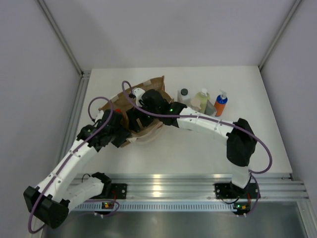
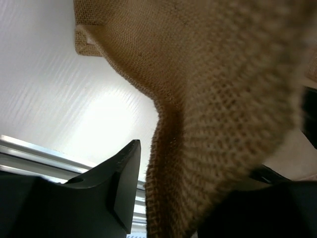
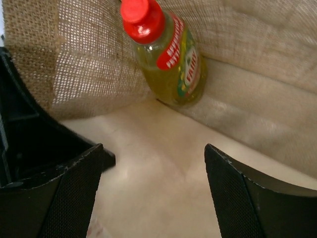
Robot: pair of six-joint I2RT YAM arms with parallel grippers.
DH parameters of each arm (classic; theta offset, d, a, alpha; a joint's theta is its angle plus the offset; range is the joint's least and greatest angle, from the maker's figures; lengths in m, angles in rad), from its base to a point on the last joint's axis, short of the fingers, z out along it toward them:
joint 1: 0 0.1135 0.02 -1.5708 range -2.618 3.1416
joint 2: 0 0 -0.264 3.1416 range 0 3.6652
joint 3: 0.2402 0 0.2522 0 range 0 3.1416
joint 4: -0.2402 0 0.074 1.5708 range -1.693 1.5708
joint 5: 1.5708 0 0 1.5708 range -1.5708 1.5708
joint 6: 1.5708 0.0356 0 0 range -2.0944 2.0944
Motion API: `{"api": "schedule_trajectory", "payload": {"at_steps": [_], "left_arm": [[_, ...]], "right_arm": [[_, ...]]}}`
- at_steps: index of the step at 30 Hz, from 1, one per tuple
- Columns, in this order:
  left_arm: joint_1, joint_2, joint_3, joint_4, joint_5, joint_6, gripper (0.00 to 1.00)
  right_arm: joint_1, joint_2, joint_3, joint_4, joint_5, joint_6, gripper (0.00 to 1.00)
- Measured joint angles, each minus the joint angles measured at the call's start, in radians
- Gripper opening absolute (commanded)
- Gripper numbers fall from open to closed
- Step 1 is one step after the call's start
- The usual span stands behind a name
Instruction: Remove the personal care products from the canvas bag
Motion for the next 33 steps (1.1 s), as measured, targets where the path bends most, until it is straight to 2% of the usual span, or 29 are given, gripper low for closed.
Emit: {"api": "schedule_trajectory", "payload": {"at_steps": [3, 9, 15, 17, 20, 22, 33], "left_arm": [[0.0, 0.041, 0.053, -0.032, -0.023, 0.014, 0.57], [0.003, 0.073, 0.125, -0.112, -0.084, 0.024, 0.63], [0.022, 0.052, 0.15, -0.152, -0.134, 0.024, 0.61], [0.028, 0.039, 0.15, -0.164, -0.144, 0.023, 0.57], [0.033, 0.017, 0.15, -0.171, -0.162, 0.022, 0.45], [0.034, 0.002, 0.15, -0.171, -0.172, 0.023, 0.43], [0.038, -0.029, 0.167, -0.189, -0.199, 0.024, 0.45]], "right_arm": [[0.0, 0.063, 0.061, 0.022, -0.027, -0.028, 0.79], [-0.001, 0.188, 0.217, 0.061, -0.06, -0.08, 0.8], [0.0, 0.267, 0.286, 0.105, -0.087, -0.109, 0.82], [0.0, 0.283, 0.291, 0.119, -0.089, -0.115, 0.82], [0.0, 0.297, 0.291, 0.14, -0.089, -0.117, 0.82], [0.0, 0.306, 0.293, 0.163, -0.09, -0.117, 0.82], [0.0, 0.369, 0.315, 0.264, -0.055, -0.115, 0.8]]}}
